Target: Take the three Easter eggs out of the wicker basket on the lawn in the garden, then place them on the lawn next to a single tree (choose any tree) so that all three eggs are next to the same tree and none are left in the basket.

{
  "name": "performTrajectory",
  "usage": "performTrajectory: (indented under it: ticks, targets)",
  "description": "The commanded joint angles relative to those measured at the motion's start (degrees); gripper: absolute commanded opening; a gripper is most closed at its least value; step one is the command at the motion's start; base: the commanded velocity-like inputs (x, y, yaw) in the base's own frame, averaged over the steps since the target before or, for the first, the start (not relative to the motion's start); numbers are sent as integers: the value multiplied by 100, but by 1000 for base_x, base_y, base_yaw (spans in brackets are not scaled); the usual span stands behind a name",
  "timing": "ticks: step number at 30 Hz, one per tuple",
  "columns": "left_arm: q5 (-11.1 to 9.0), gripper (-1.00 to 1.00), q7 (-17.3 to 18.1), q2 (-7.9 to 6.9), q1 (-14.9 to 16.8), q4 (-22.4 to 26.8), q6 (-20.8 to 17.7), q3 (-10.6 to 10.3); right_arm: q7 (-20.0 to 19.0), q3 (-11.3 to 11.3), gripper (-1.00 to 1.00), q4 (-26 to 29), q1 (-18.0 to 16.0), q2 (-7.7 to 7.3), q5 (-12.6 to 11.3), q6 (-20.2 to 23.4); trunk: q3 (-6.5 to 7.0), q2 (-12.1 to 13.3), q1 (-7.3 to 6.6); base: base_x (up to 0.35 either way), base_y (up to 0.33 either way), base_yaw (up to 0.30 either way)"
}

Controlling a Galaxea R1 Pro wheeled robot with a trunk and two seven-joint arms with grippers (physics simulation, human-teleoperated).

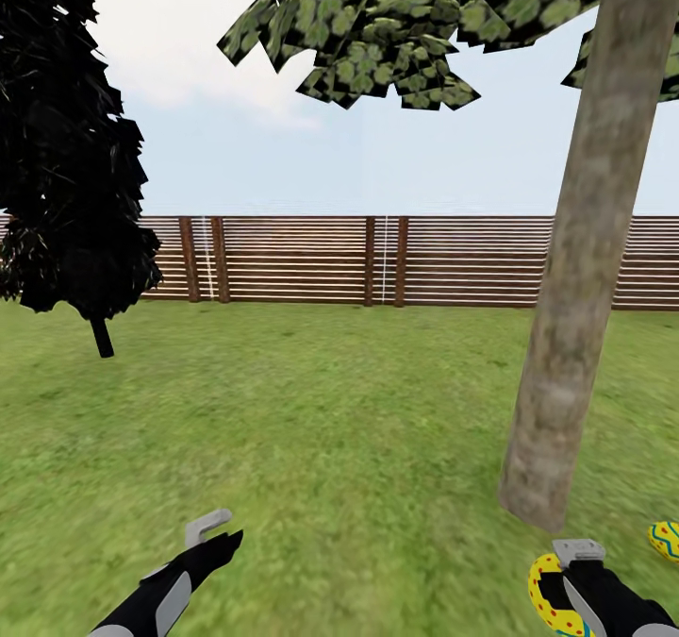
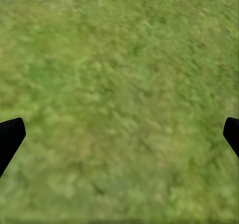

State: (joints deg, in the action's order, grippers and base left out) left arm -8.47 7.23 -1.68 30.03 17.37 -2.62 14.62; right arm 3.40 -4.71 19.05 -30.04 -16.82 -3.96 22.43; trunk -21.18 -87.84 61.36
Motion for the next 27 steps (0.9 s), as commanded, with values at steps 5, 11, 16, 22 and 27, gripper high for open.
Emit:
performTrajectory:
  ticks: [5, 11, 16, 22, 27]
  targets:
    - [-50, 100, 33, 1, 3, 3, -28, 23, 29, -48, -100, 11, -2, -5, -43, 33, -97, -206, 110, 0, 0, 0]
    - [-50, 100, 33, 10, 3, 3, -19, 23, 29, -48, -100, 11, -2, -5, -43, 33, -205, -446, 242, 0, 0, 0]
    - [-50, 100, 33, 10, 3, 3, -24, 15, 30, -48, -100, 11, -2, -5, -43, 32, -295, -647, 352, 0, 0, 0]
    - [-50, 100, 33, 10, 3, 3, -24, 14, 36, -48, -100, 11, -2, -5, -43, 25, -403, -888, 484, 0, 0, 0]
    - [-50, 100, 33, 10, 3, 3, -27, 7, 38, -48, -100, 11, -2, -5, -43, 25, -492, -1088, 593, 0, 0, 0]
